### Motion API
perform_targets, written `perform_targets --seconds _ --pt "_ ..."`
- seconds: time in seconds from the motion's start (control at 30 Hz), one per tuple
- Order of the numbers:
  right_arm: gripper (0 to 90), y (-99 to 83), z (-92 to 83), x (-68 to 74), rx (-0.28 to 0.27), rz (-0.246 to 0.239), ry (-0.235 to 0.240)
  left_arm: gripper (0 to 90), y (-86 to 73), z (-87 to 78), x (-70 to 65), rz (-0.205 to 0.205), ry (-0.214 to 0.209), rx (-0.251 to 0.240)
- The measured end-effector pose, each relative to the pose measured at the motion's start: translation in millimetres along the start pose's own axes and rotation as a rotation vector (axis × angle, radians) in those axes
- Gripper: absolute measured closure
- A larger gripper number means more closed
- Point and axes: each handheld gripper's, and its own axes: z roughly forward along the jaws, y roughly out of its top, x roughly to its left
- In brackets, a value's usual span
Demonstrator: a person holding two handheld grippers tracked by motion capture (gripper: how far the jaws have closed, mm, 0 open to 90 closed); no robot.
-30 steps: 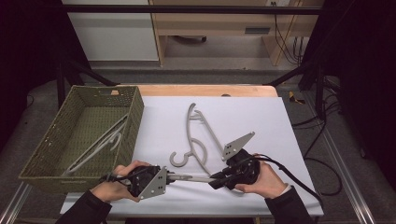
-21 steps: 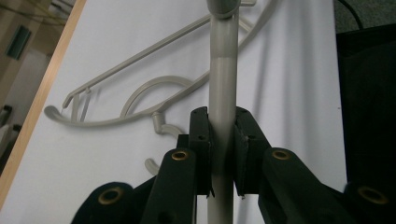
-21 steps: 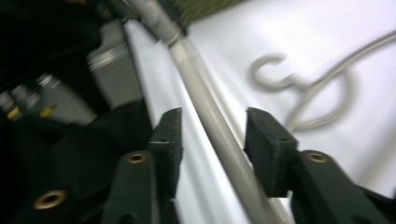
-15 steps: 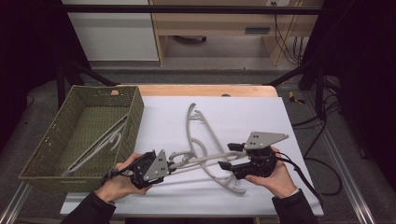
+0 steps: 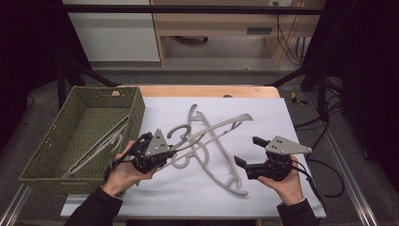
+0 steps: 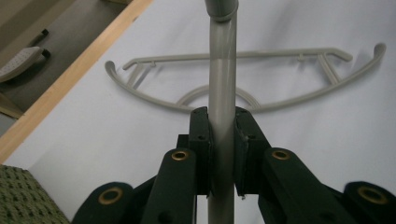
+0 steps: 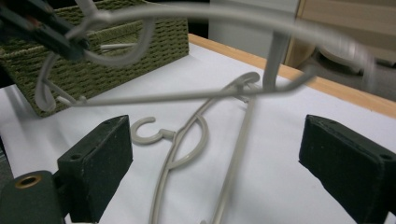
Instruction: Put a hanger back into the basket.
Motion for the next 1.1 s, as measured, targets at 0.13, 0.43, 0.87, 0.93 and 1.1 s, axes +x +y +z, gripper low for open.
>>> perform_targets --seconds 0.13,0.43,0.87,0.93,1.1 --pt "9.5 -12.4 -6.0 -5.5 0.004 0.021 -0.021 79.7 10.0 -10.4 2.6 -0.003 0.007 -0.025" --pt "7.9 -32.3 -7.2 -18.0 0.053 0.073 -0.060 79.6 36.6 -57.7 22.0 0.019 0.063 -0.061" --pt "7.4 -34.5 -4.2 -17.3 0.064 0.071 -0.059 79.6 26.9 -102.0 60.5 -0.014 0.196 -0.042" --pt "7.4 -34.7 -3.8 -17.6 0.066 0.065 -0.061 79.6 19.7 -105.7 68.7 -0.027 0.215 -0.038" --pt "7.4 -35.0 -3.1 -17.0 0.073 0.069 -0.057 79.6 -1.3 -111.0 87.9 -0.053 0.268 0.000"
